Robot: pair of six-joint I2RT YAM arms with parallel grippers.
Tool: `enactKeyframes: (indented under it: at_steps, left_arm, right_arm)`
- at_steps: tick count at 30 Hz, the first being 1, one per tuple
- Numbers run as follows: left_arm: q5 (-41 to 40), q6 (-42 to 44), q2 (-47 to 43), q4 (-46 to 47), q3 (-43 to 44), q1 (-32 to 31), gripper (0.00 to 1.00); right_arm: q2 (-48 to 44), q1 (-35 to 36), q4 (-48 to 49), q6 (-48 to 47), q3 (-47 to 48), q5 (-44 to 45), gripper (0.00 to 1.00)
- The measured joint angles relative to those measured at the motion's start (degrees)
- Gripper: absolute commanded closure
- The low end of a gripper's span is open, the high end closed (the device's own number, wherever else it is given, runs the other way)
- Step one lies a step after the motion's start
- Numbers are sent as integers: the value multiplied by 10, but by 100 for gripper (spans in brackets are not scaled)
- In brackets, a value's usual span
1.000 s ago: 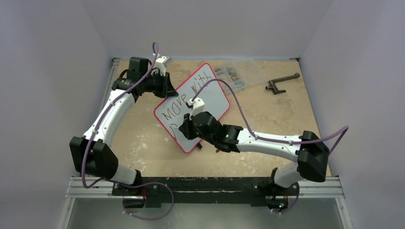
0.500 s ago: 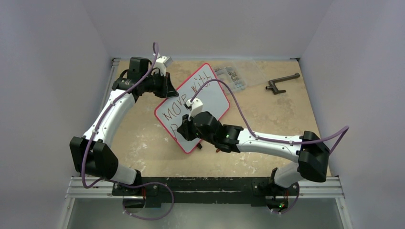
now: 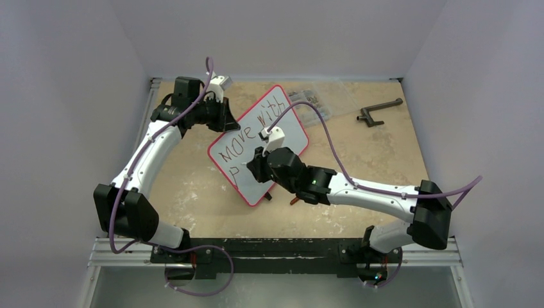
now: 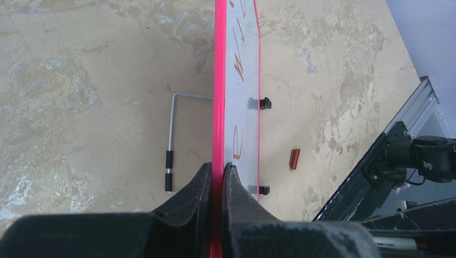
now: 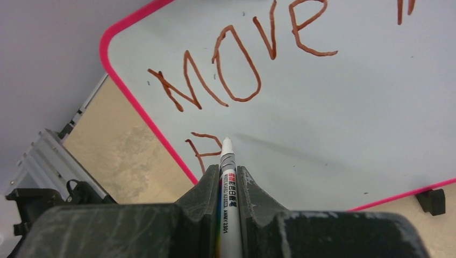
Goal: Write a sentence on the whiteboard
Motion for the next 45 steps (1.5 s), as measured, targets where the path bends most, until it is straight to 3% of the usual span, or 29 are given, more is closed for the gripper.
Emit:
enactKeyframes:
  at_steps: [22,45]
  left_arm:
    - [-9,1,-2,0,0,-2,100]
    - [-12,11,-2,0,0,-1,100]
  right_arm:
    - [49,-21,-34,-6,35,15,100]
    - [49,-26,10,-30,21,-68,100]
